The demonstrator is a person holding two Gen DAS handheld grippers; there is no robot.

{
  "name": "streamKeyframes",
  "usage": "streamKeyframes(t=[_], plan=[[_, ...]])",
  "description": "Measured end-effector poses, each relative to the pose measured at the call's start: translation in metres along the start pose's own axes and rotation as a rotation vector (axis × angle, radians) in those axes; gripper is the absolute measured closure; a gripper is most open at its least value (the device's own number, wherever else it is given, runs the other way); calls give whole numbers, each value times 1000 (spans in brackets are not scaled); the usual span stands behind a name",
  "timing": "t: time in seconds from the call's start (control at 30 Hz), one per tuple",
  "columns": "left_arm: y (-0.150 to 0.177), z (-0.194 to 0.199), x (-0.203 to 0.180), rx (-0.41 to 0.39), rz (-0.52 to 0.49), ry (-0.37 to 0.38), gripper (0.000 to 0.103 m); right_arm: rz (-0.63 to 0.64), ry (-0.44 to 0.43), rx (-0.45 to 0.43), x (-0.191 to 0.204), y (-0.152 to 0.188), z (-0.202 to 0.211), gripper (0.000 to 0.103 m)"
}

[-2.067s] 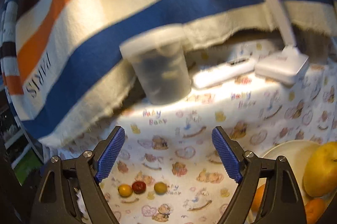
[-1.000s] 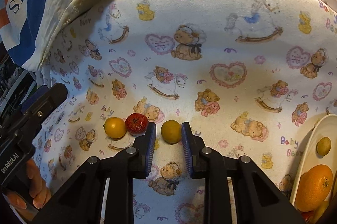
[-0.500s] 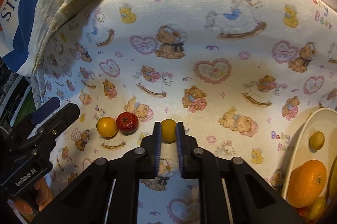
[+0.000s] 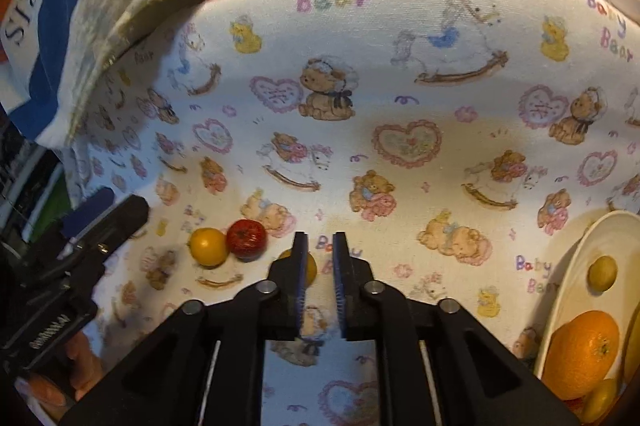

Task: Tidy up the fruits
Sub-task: 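Grasp the yellow plum with the right gripper while the left grasps the yellow cherry tomato, then lift both small fruits and carry them over the white plate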

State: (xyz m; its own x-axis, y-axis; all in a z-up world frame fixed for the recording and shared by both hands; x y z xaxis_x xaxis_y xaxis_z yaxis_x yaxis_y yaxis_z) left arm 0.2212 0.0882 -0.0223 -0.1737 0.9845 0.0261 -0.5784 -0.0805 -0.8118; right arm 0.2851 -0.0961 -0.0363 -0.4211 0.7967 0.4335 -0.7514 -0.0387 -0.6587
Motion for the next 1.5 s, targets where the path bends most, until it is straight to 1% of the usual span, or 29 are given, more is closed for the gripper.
streamKeyframes(t=[0.1,0.2,0.3,0.43,0.47,0.57,0.63,0.77,0.83,0.9,1.0,1.03,1.07,1.13,1.2,1.27,1.4,1.5], plan=[[0,0,2,-2,6,-1,28,17,-9,-5,2,-1,2,77],[0,1,1,-4,2,-3,28,14,-31,25,4,1,-4,77],[1,1,0,-6,-9,-3,28,22,-24,51,8,5,-12,77],[1,0,-5,-1,-27,15,29,13,-39,74,10,11,-20,78],[2,-1,-7,9,-34,29,34,28,-19,77,12,12,-20,79],[4,-5,-11,36,-53,45,42,61,6,87,17,15,-25,80],[6,-6,-14,43,-64,48,48,65,24,75,19,15,-24,80],[7,-10,-18,72,-66,78,49,55,70,-32,17,7,-10,80],[8,-15,-22,106,-65,124,49,43,56,-64,12,5,-4,80],[10,-22,-26,147,-62,145,49,33,35,-86,9,3,0,80],[13,-29,-26,197,-39,175,54,40,20,-110,8,1,7,80],[14,-32,-26,215,-34,181,58,38,20,-111,8,0,7,80],[15,-35,-25,236,-24,192,64,36,18,-110,7,0,9,80],[17,-38,-25,261,-15,206,71,42,20,-104,10,0,7,80],[18,-38,-27,267,-18,221,76,50,28,-98,10,1,8,80],[18,-36,-30,262,-28,218,77,55,34,-97,14,1,5,80],[16,-30,-27,234,-11,176,77,48,37,-101,12,1,5,80],[11,-22,-24,174,-40,103,77,48,51,-104,9,1,7,80]])
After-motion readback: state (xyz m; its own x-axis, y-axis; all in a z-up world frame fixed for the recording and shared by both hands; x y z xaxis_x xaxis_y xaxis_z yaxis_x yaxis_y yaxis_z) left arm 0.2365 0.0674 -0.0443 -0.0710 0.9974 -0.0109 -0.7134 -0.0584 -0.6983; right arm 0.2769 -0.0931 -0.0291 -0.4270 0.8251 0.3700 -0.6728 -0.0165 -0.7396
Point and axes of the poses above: each gripper's, at about its wrist camera, not at the fingertips, and z roughly against the way its jaws point, x to its left, y to its underside, the point moved 2 cm from there along -z, roughly the way its jaws point, and after that the axes turned 13 degrees about -y, right-handed, at the moved point
